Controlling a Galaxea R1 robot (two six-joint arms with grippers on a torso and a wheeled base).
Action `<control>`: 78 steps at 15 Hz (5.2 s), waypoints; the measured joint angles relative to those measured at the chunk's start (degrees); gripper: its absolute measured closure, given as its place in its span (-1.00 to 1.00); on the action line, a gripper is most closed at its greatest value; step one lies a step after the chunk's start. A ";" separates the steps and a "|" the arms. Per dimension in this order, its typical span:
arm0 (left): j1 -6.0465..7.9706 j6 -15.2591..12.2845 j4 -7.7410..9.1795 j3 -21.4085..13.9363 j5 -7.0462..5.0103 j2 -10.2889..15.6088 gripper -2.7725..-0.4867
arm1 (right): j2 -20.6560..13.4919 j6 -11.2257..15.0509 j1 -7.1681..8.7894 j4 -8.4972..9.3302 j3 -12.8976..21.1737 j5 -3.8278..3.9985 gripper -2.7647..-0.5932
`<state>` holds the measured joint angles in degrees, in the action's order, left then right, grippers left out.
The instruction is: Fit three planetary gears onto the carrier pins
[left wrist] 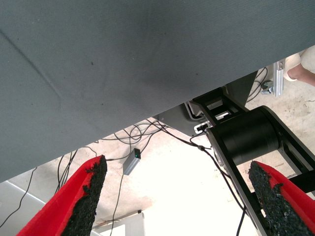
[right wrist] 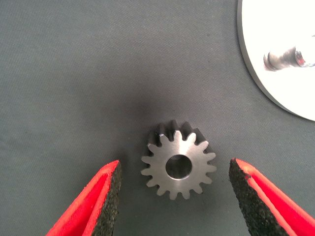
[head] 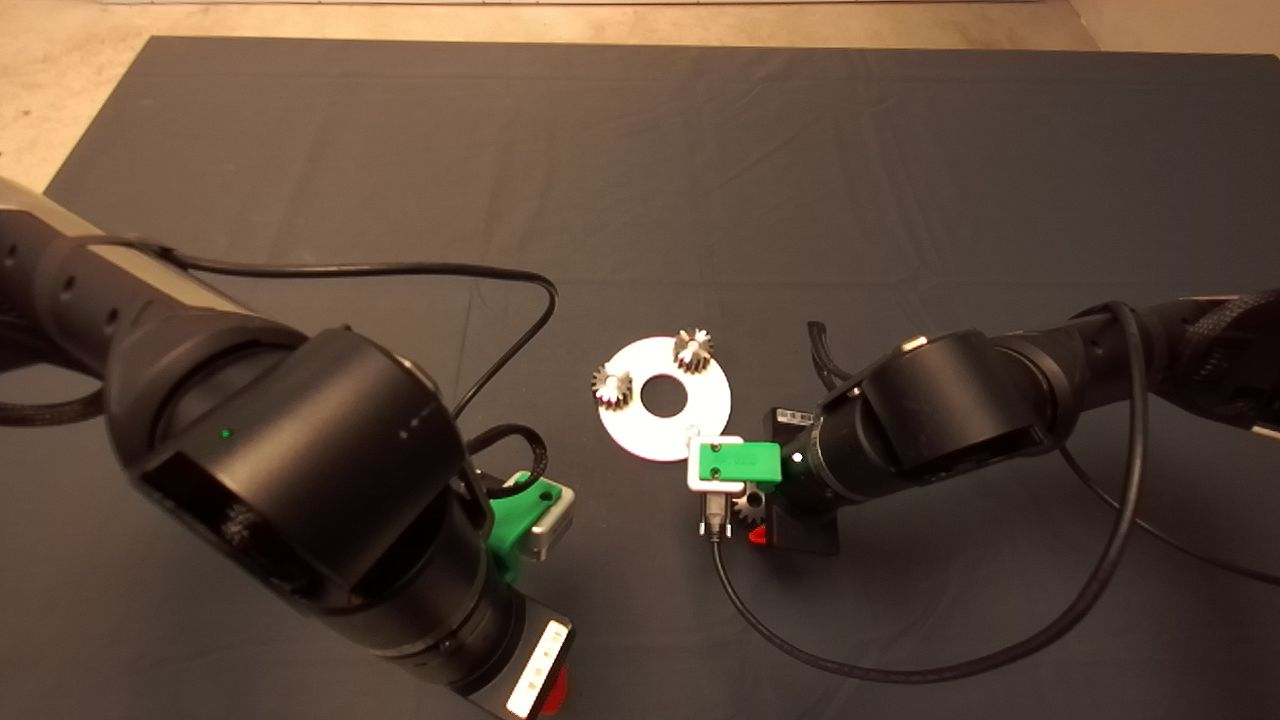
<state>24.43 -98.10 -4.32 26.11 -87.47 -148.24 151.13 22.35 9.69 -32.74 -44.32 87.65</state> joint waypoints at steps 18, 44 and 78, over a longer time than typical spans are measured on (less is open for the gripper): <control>-0.12 -0.20 -0.01 -0.01 -0.01 -0.02 -0.36 | 0.02 -1.77 -2.26 -3.35 -2.67 -0.05 0.07; -0.12 -2.23 0.01 -1.01 -0.01 -0.33 -0.36 | 0.50 -2.19 -4.44 -4.66 -3.74 0.05 0.51; -1.87 -2.62 0.01 -2.66 -0.01 0.00 -0.36 | 9.37 5.41 7.23 7.91 -15.18 0.20 0.56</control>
<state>22.56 -100.72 -4.32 23.45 -87.48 -148.24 160.50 27.75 16.92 -24.83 -59.50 87.85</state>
